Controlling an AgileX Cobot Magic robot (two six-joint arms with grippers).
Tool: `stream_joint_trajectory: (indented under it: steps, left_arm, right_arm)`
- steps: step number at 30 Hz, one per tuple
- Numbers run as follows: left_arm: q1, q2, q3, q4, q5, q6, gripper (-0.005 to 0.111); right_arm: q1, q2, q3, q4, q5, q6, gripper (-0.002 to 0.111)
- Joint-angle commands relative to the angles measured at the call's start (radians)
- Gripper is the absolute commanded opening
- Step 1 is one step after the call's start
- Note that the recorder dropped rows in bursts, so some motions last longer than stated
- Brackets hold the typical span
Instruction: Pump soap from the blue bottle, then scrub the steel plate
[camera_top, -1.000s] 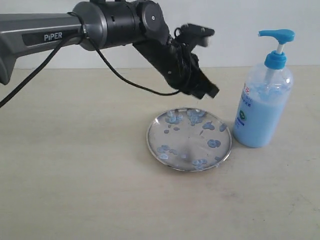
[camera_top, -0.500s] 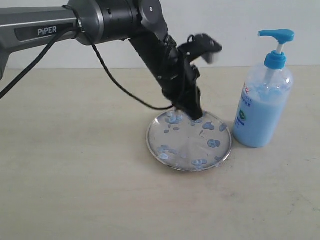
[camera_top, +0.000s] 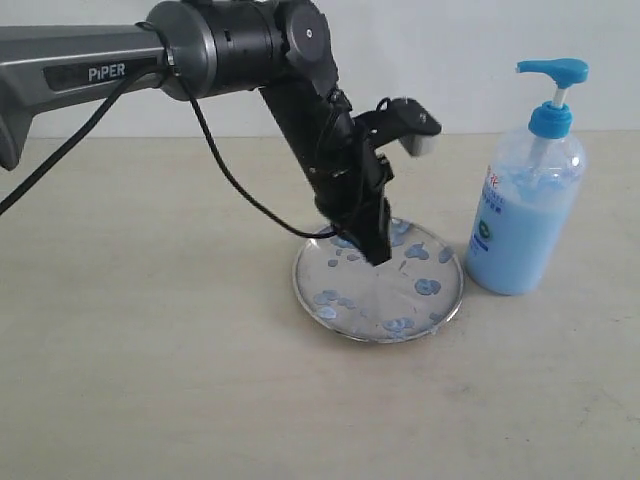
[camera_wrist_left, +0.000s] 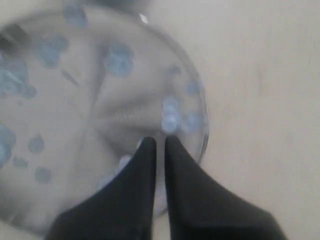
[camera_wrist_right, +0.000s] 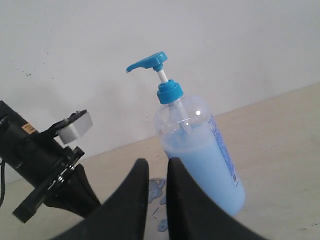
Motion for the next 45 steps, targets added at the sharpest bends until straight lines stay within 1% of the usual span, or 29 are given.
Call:
stream_joint_trajectory:
  steps: [1, 2, 3, 4, 5, 6, 7, 8, 9, 10, 12, 13, 14, 16, 17, 19, 21, 23, 24, 26, 28, 29, 32, 33, 35, 38, 40, 43, 45]
  left_arm:
    - [0.003, -0.006, 0.001, 0.254, -0.066, -0.085, 0.004]
    - [0.003, -0.001, 0.001, 0.228, -0.193, -0.199, 0.004]
    - [0.003, 0.01, 0.001, 0.136, -0.31, -0.323, 0.004]
    - [0.001, 0.026, 0.001, 0.027, -0.373, -0.395, 0.004]
    - [-0.003, 0.042, 0.001, -0.144, -0.385, -0.362, 0.004]
    - [-0.006, 0.058, 0.001, -0.235, -0.344, -0.249, 0.004]
    - [-0.006, 0.069, 0.001, -0.295, -0.247, -0.147, 0.004]
    - [-0.006, 0.082, 0.001, -0.294, -0.124, -0.064, 0.004]
    - [-0.006, 0.088, 0.001, -0.242, -0.003, -0.057, 0.004]
    - [-0.004, 0.093, 0.001, -0.18, 0.065, -0.065, 0.004]
    - [-0.001, 0.085, 0.016, 0.035, 0.065, -0.242, 0.004]
    - [0.003, 0.069, 0.029, 0.118, 0.065, -0.329, 0.004]
    - [0.008, 0.044, 0.04, 0.182, 0.065, -0.368, 0.004]
    - [0.015, -0.014, 0.058, 0.167, 0.065, -0.404, 0.004]
    - [0.02, -0.065, 0.071, 0.126, 0.004, -0.395, 0.004]
    - [0.02, -0.159, 0.106, -0.01, -0.157, -0.356, 0.004]
    - [0.011, -0.267, 0.171, -0.163, -0.332, -0.242, 0.004]
    - [-0.004, -0.391, 0.274, -0.288, -0.546, -0.1, 0.004]
    - [-0.014, -0.453, 0.323, -0.321, -0.624, -0.034, 0.004]
    - [-0.031, -0.579, 0.46, -0.346, -0.783, 0.078, 0.004]
    - [-0.038, -0.702, 0.631, -0.346, -0.919, 0.168, 0.004]
    - [-0.04, -0.776, 0.725, -0.346, -0.98, 0.199, 0.004]
    - [-0.038, -1.007, 0.997, -0.346, -1.12, 0.206, 0.004]
    - [-0.038, -1.096, 1.088, -0.346, -1.156, 0.206, 0.004]
    - [-0.038, -1.256, 1.235, -0.346, -1.168, 0.189, 0.004]
    - [-0.038, -1.504, 1.41, -0.346, -1.156, 0.185, 0.004]
    - [-0.038, -1.633, 1.482, -0.346, -1.156, 0.185, 0.004]
    - [-0.036, -1.818, 1.57, -0.346, -1.213, 0.185, 0.004]
    - [-0.032, -1.934, 1.63, -0.359, -1.277, 0.182, 0.004]
  right_arm:
    - [0.002, -0.006, 0.0, -0.002, -0.005, 0.0, 0.002]
    - [0.002, -0.006, 0.0, -0.002, -0.005, 0.0, 0.002]
    - [0.002, -0.006, 0.0, -0.002, -0.005, 0.0, 0.002]
    - [0.002, -0.006, 0.0, -0.002, -0.005, 0.0, 0.002]
    - [0.002, -0.006, 0.0, -0.002, -0.005, 0.0, 0.002]
    - [0.002, -0.006, 0.0, -0.002, -0.005, 0.0, 0.002]
    - [0.002, -0.006, 0.0, -0.002, -0.005, 0.0, 0.002]
    - [0.002, -0.006, 0.0, -0.002, -0.005, 0.0, 0.002]
    - [0.002, -0.006, 0.0, -0.002, -0.005, 0.0, 0.002]
    - [0.002, -0.006, 0.0, -0.002, -0.005, 0.0, 0.002]
    - [0.002, -0.006, 0.0, -0.002, -0.005, 0.0, 0.002]
    - [0.002, -0.006, 0.0, -0.002, -0.003, 0.0, 0.002]
    - [0.002, -0.006, 0.0, -0.002, -0.005, 0.0, 0.002]
    - [0.002, -0.006, 0.0, -0.002, -0.005, 0.0, 0.002]
    - [0.002, -0.006, 0.0, -0.002, -0.005, 0.0, 0.002]
    - [0.002, -0.006, 0.0, -0.002, -0.005, 0.0, 0.002]
    - [0.002, -0.006, 0.0, -0.002, -0.005, 0.0, 0.002]
    - [0.002, -0.006, 0.0, -0.002, -0.005, 0.0, 0.002]
    - [0.002, -0.006, 0.0, -0.002, -0.005, 0.0, 0.002]
    - [0.002, -0.006, 0.0, -0.002, -0.005, 0.0, 0.002]
    - [0.002, -0.006, 0.0, -0.002, -0.005, 0.0, 0.002]
    - [0.002, -0.006, 0.0, -0.002, -0.005, 0.0, 0.002]
    - [0.002, -0.006, 0.0, -0.002, -0.005, 0.0, 0.002]
    - [0.002, -0.006, 0.0, -0.002, -0.005, 0.0, 0.002]
    - [0.002, -0.006, 0.0, -0.002, -0.005, 0.0, 0.002]
    - [0.002, -0.006, 0.0, -0.002, -0.005, 0.0, 0.002]
    - [0.002, -0.006, 0.0, -0.002, -0.005, 0.0, 0.002]
    - [0.002, -0.006, 0.0, -0.002, -0.005, 0.0, 0.002]
    - [0.002, -0.006, 0.0, -0.002, -0.005, 0.0, 0.002]
